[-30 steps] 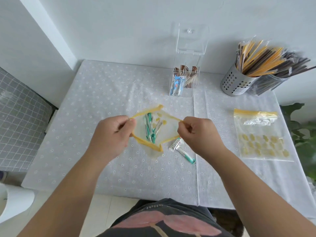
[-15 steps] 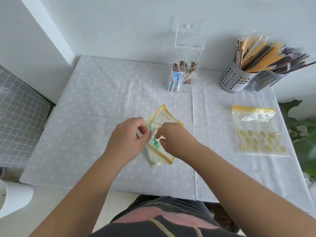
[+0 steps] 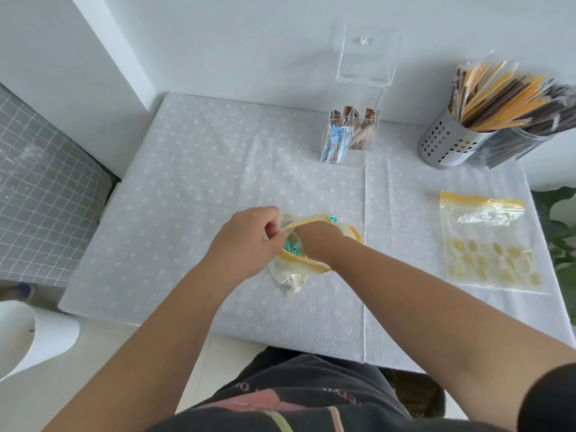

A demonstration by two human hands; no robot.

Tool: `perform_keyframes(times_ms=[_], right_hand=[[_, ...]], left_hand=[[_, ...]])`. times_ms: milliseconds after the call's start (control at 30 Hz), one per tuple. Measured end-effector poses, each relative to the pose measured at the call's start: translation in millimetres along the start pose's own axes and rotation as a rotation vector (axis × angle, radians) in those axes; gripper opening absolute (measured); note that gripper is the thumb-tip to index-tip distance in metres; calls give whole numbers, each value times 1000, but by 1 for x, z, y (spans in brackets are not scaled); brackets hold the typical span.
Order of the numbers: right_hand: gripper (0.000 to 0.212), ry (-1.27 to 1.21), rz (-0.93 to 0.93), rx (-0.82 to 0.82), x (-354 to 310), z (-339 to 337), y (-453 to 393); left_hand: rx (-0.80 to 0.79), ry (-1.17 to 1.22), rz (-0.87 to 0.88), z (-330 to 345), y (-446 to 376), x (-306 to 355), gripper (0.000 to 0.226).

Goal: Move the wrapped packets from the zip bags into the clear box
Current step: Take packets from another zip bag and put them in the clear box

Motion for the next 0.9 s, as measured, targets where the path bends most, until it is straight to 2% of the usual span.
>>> perform_keyframes(times_ms=[133, 233, 433, 533, 600, 667, 733, 900], right_hand=[[38, 89, -65, 77, -8, -10, -3], [37, 49, -112, 78, -12, -2, -7], [31, -21, -33, -62, -12, 0, -16], [35, -36, -6, -151, -9, 4, -17], [36, -63, -2, -140, -9, 6, -17], [22, -59, -17, -42, -10, 4, -15], [10, -55, -43, -17, -10, 0, -11], [42, -226, 5, -189, -6, 6, -7]], left_hand=[[-5, 4, -31, 0, -2, -5, 17], [-5, 24, -44, -2, -2, -10, 20], [21, 62, -57, -9, -2, -24, 21], [4, 55, -59, -8, 0, -30, 20], [-14, 53, -64, -7, 2, -34, 20], [-26, 53, -69, -6, 2, -37, 20], [-30, 56, -76, -6, 2, -38, 20], [-44, 61, -71, -6, 1, -42, 20]])
Point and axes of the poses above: each hand's wrist, its own y-axis away from the middle knuckle, its own z-axis out of the palm, x = y × z, the point moved 4 cm from there along -y, towards the middle knuckle, and after that the axes turned 4 degrees about z, right-handed, at the moved point
